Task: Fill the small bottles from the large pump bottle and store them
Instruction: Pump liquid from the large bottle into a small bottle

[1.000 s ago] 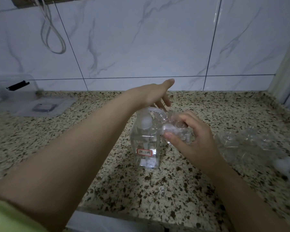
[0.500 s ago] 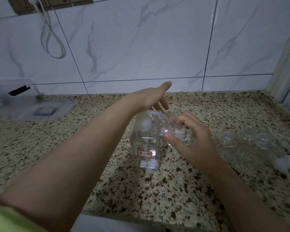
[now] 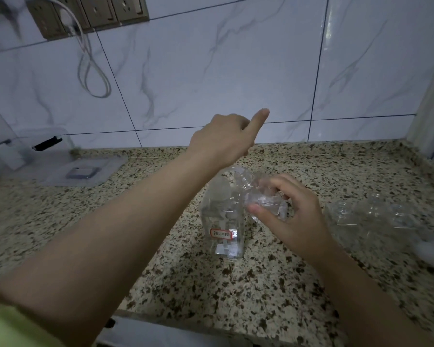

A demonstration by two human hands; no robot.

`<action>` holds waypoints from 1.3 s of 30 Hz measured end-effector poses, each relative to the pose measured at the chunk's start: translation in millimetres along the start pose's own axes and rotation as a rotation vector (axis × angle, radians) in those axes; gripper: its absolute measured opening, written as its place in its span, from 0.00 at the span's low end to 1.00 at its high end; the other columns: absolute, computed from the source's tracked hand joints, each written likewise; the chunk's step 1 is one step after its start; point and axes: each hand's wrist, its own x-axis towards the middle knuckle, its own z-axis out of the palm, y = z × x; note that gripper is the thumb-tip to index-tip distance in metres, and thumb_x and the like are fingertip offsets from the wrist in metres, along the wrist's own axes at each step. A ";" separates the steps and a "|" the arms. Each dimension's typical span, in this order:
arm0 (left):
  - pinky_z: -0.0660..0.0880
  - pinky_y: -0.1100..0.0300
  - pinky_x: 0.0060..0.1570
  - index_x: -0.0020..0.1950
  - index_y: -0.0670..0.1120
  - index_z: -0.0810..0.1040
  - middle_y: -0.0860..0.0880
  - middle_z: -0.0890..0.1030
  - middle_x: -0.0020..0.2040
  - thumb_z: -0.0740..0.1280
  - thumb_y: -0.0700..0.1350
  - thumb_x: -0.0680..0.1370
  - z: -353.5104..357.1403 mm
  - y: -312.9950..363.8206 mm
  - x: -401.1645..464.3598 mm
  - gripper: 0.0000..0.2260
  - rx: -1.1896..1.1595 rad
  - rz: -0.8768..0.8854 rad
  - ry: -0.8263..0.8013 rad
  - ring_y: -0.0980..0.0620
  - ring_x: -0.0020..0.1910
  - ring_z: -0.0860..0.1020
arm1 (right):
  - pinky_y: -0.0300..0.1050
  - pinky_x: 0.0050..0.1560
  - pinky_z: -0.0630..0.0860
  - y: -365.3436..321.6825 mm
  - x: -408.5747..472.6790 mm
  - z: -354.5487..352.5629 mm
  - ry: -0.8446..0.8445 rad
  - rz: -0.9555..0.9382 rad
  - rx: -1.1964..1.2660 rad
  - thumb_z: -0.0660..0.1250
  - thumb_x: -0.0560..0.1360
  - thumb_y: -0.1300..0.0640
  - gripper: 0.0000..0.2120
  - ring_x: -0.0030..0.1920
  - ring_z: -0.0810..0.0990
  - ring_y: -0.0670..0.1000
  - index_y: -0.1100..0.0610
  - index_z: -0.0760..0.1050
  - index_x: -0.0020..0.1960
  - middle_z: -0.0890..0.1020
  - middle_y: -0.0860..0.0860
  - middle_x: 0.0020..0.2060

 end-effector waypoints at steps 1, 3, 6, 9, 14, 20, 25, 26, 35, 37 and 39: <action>0.77 0.50 0.53 0.44 0.52 0.82 0.54 0.84 0.39 0.45 0.70 0.79 -0.8 0.4 -0.9 0.32 0.041 0.018 0.042 0.52 0.44 0.82 | 0.49 0.55 0.78 0.0 0.2 0.2 -0.001 0.003 -0.004 0.73 0.74 0.46 0.18 0.52 0.79 0.45 0.54 0.79 0.59 0.80 0.43 0.49; 0.76 0.51 0.51 0.45 0.54 0.81 0.54 0.84 0.40 0.45 0.70 0.79 -2.4 0.7 -1.9 0.30 0.115 0.066 0.131 0.51 0.45 0.81 | 0.50 0.55 0.78 -0.4 0.4 -0.1 -0.003 0.005 -0.009 0.73 0.74 0.45 0.17 0.52 0.79 0.45 0.51 0.78 0.59 0.80 0.43 0.49; 0.77 0.52 0.48 0.46 0.54 0.81 0.55 0.84 0.40 0.49 0.68 0.80 -5.9 -0.5 -0.5 0.26 0.111 0.060 0.143 0.51 0.43 0.82 | 0.51 0.54 0.78 -0.1 -0.3 -0.2 -0.002 0.000 -0.017 0.73 0.74 0.45 0.17 0.51 0.79 0.45 0.50 0.78 0.60 0.80 0.44 0.49; 0.80 0.54 0.47 0.48 0.50 0.82 0.53 0.86 0.38 0.57 0.60 0.82 -9.6 -4.1 4.3 0.19 -0.193 -0.083 -0.025 0.50 0.42 0.84 | 0.58 0.54 0.78 1.9 -0.6 0.1 0.005 0.020 -0.021 0.73 0.74 0.45 0.17 0.52 0.80 0.50 0.52 0.79 0.58 0.82 0.48 0.49; 0.76 0.50 0.60 0.48 0.47 0.83 0.50 0.87 0.40 0.54 0.58 0.83 3.8 -21.5 5.6 0.22 -0.280 -0.202 -0.227 0.48 0.46 0.84 | 0.61 0.54 0.77 2.2 -1.3 0.3 0.020 0.041 -0.036 0.73 0.74 0.44 0.21 0.52 0.80 0.51 0.57 0.81 0.58 0.82 0.48 0.49; 0.72 0.48 0.65 0.48 0.50 0.85 0.51 0.87 0.45 0.50 0.60 0.83 13.6 -29.0 7.6 0.26 -0.221 -0.232 -0.314 0.49 0.52 0.81 | 0.60 0.54 0.78 1.9 -1.3 -0.1 0.002 0.037 -0.030 0.73 0.74 0.44 0.19 0.51 0.80 0.48 0.54 0.80 0.59 0.81 0.44 0.50; 0.72 0.47 0.65 0.49 0.49 0.84 0.50 0.87 0.43 0.49 0.61 0.83 11.6 -26.8 9.0 0.27 -0.254 -0.241 -0.316 0.47 0.53 0.81 | 0.59 0.53 0.78 2.8 -1.1 0.5 0.001 0.020 -0.046 0.74 0.73 0.46 0.19 0.51 0.80 0.46 0.56 0.81 0.59 0.81 0.43 0.49; 0.72 0.49 0.64 0.49 0.49 0.84 0.50 0.87 0.44 0.49 0.61 0.84 11.9 -27.1 9.8 0.27 -0.244 -0.240 -0.323 0.47 0.53 0.81 | 0.58 0.53 0.78 2.2 -0.8 1.0 0.000 0.015 -0.047 0.74 0.73 0.46 0.19 0.51 0.79 0.44 0.55 0.81 0.59 0.80 0.41 0.49; 0.69 0.51 0.66 0.53 0.49 0.84 0.50 0.86 0.48 0.48 0.58 0.84 15.7 -27.5 7.1 0.26 -0.210 -0.220 -0.341 0.49 0.52 0.79 | 0.53 0.53 0.78 3.4 -1.5 1.5 -0.003 0.008 -0.043 0.74 0.74 0.47 0.19 0.51 0.79 0.44 0.57 0.81 0.59 0.80 0.42 0.49; 0.70 0.51 0.65 0.52 0.48 0.84 0.50 0.87 0.45 0.49 0.57 0.85 16.5 -28.4 6.0 0.25 -0.254 -0.213 -0.306 0.50 0.50 0.81 | 0.57 0.54 0.78 3.7 -1.4 1.6 -0.001 0.007 -0.039 0.74 0.74 0.47 0.19 0.51 0.80 0.47 0.57 0.81 0.60 0.81 0.44 0.49; 0.71 0.51 0.65 0.51 0.48 0.84 0.50 0.87 0.45 0.50 0.55 0.85 15.7 -27.3 6.4 0.24 -0.249 -0.203 -0.318 0.50 0.51 0.81 | 0.60 0.53 0.78 3.6 -1.6 1.8 -0.007 0.001 -0.040 0.74 0.74 0.47 0.18 0.52 0.81 0.50 0.57 0.81 0.59 0.82 0.46 0.50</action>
